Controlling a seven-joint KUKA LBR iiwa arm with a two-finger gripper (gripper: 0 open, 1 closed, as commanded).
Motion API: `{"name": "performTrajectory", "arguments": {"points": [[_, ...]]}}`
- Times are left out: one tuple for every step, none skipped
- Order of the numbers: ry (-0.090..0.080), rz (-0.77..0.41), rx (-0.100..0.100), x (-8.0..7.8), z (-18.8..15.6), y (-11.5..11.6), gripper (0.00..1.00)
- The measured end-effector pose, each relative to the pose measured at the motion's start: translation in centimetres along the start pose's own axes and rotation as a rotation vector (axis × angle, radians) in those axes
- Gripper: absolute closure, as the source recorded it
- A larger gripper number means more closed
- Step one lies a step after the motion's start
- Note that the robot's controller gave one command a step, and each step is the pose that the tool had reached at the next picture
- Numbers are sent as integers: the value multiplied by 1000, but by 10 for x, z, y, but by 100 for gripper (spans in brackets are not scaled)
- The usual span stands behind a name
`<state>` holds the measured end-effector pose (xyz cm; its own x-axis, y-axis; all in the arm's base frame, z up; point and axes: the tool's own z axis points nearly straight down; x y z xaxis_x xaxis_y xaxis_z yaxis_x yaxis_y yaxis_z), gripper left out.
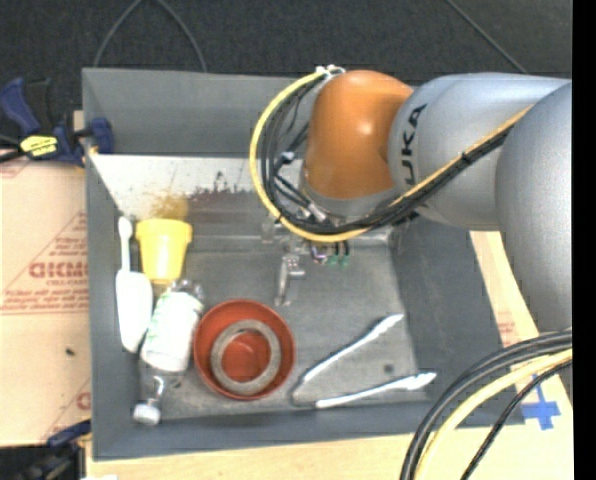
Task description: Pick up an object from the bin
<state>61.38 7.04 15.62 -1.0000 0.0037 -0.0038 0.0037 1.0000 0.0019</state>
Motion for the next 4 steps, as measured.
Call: {"name": "performTrajectory", "arguments": {"points": [[0, 0, 0, 0, 0, 0, 0], [-12, -87, 0, 27, 45, 28, 0], [-7, -140, 1, 37, 59, 22, 0], [-9, -379, -3, 42, 81, 32, 100]]}}
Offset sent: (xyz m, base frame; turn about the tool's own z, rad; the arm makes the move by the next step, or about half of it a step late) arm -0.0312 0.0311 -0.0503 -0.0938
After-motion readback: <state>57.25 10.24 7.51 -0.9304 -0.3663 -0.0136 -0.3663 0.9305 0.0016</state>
